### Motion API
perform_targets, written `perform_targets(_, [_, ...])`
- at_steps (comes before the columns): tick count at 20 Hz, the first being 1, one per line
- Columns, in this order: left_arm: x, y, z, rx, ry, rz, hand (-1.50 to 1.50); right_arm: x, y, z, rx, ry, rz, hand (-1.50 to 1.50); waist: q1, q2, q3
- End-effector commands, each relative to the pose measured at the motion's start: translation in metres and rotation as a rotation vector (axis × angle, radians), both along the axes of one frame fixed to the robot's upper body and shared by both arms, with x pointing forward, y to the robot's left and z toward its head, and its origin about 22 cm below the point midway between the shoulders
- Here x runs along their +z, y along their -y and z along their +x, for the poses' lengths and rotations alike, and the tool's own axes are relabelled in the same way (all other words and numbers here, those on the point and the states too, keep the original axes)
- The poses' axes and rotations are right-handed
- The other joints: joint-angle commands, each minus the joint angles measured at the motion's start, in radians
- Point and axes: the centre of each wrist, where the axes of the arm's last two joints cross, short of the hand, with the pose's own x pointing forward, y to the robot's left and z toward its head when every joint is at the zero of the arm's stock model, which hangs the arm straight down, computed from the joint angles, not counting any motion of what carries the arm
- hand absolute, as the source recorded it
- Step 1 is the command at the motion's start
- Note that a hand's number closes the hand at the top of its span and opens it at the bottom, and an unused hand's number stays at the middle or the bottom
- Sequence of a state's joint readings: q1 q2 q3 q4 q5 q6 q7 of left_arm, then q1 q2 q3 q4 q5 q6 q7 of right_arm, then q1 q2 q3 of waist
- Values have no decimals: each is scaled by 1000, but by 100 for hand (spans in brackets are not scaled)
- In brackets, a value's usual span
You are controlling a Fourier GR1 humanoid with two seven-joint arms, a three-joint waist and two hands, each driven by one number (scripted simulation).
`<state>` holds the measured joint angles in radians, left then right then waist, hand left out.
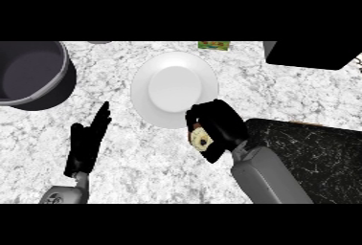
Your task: Pick the cupcake from the tray and place it in the plate
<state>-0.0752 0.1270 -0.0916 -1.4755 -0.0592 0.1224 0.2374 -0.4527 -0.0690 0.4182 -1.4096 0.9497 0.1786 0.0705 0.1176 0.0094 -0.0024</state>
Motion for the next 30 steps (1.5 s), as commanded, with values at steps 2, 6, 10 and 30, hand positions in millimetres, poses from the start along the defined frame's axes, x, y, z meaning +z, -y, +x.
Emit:
perform_targets(2, [0, 8, 12, 0, -6, 5, 0, 24, -76, -20, 37, 105, 94, 150, -5, 4, 2])
perform_targets(6, [3, 11, 11, 8, -5, 14, 0, 62, -95, -9, -107, 279, 231, 150, -19, -2, 2])
perform_targets(10, [2, -2, 13, 38, -15, 8, 0, 76, -120, -1, -228, 277, 255, 150, -30, -1, 1])
perform_targets(30, [1, 13, 15, 40, 7, 7, 0, 37, -96, 101, -392, 84, 101, 150, -45, 12, 2])
